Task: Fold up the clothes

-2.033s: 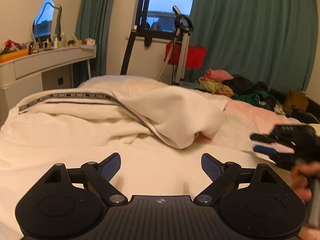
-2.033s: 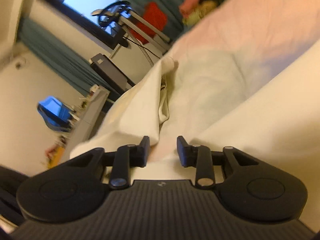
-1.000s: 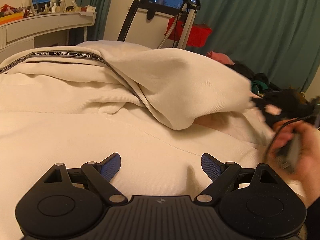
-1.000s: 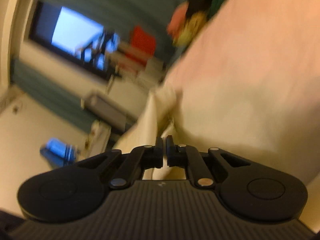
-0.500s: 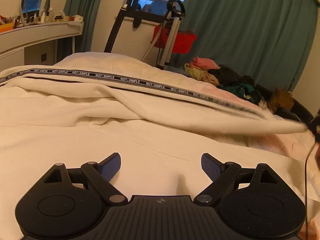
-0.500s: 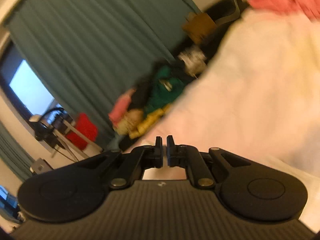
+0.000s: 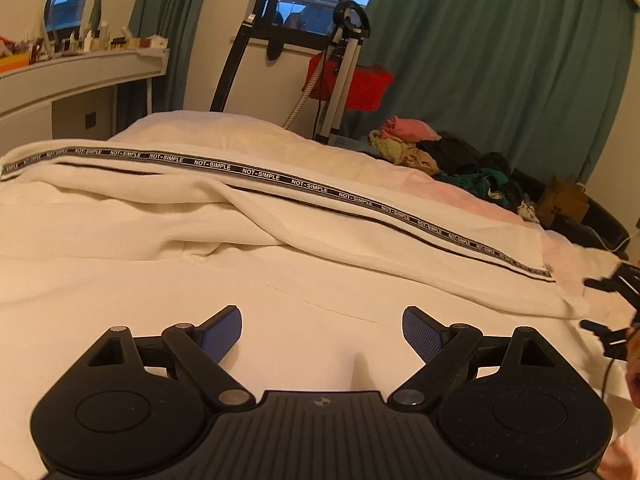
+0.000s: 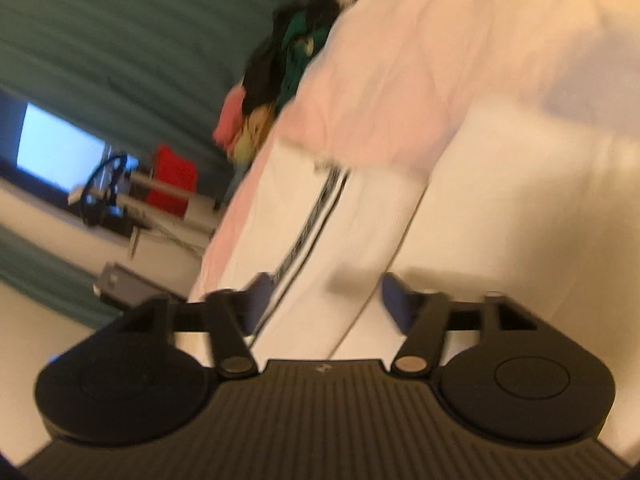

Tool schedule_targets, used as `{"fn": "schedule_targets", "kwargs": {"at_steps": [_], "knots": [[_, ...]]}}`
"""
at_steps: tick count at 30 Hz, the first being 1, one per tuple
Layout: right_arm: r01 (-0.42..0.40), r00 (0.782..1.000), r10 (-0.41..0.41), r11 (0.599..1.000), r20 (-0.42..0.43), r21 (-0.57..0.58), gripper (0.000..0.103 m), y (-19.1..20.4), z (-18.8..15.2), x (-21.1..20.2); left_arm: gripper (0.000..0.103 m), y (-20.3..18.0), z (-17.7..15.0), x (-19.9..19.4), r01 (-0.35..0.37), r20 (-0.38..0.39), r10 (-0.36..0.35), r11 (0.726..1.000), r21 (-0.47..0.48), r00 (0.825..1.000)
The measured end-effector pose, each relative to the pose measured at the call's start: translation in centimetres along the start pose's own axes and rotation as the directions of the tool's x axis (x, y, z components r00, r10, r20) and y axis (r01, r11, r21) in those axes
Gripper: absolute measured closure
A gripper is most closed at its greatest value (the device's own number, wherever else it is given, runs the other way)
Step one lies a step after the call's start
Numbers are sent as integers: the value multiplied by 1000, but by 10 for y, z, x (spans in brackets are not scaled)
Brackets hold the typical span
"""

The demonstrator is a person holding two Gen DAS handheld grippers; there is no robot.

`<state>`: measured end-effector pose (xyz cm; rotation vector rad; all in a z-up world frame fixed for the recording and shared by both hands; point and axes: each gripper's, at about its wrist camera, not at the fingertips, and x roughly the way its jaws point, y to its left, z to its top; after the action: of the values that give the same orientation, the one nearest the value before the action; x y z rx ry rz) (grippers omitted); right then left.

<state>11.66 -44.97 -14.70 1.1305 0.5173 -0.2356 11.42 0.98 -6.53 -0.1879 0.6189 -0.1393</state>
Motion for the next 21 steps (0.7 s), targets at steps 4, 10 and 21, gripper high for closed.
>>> {"fn": "schedule_targets", "kwargs": {"at_steps": [4,10,21], "knots": [[33,999,-33,999,6,12,40,-2,-7,30,14,-4,-1,-1,2,-3,-2,1000,16,1000],[28,990,-30,1000,139,11,93,6,19,59,14,-1,-3,6,5,-22,-4,1000,14,1000],[225,904,-115,946,411,-232,98,9,53,48,13,-7,-2,13,16,-47,-13,998,55,999]]}}
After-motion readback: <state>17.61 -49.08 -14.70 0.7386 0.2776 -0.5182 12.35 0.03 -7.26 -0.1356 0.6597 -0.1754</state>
